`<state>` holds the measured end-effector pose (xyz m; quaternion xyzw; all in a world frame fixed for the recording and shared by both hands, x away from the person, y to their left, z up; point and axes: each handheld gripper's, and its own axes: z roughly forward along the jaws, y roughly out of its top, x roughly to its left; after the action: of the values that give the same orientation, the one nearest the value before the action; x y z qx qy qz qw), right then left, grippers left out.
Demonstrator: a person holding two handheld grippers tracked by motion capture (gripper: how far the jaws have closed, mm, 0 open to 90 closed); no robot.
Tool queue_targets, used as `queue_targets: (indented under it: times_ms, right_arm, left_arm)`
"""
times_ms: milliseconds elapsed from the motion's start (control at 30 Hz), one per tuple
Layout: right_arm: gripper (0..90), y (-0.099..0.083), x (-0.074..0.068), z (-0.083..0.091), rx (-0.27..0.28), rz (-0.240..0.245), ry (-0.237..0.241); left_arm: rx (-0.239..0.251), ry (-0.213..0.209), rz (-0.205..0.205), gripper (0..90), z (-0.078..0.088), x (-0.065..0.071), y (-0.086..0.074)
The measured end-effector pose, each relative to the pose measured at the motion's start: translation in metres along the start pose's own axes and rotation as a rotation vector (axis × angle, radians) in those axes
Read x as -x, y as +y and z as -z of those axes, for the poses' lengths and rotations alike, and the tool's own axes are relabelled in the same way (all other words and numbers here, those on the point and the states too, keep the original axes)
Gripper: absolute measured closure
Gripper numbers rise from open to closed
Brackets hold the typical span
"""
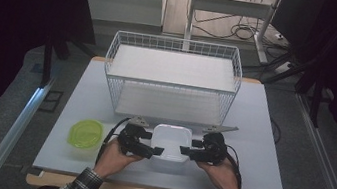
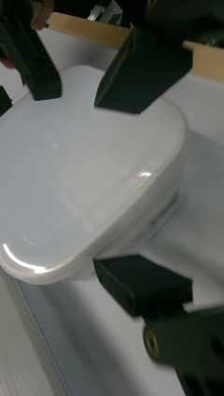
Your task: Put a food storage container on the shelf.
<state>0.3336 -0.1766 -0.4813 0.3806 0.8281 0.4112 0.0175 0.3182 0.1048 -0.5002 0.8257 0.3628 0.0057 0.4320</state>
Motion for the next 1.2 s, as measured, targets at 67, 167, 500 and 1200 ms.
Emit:
queue_targets:
  times_ms: [67,167,500,1200]
  right_arm:
    - [48.5,-0.001,-0.001,0.002,0.004,-0.004,-0.004]
    - [61.5,-0.005,-0.003,0.012,0.007,-0.044,0.012]
    - [75.9,-0.009,-0.008,0.02,0.037,-0.109,0.005]
    - [78.8,-0.005,-0.024,0.028,0.151,0.005,-0.093]
  left_arm:
    - [0.002,0.004,0.005,34.6,0.005,0.002,-0.002]
    - [0.015,0.038,0.026,49.0,0.016,0.008,-0.006]
    - [0.066,0.101,0.082,70.8,0.027,0.016,-0.01]
    - [0.131,0.162,0.094,77.8,0.035,0.023,-0.005]
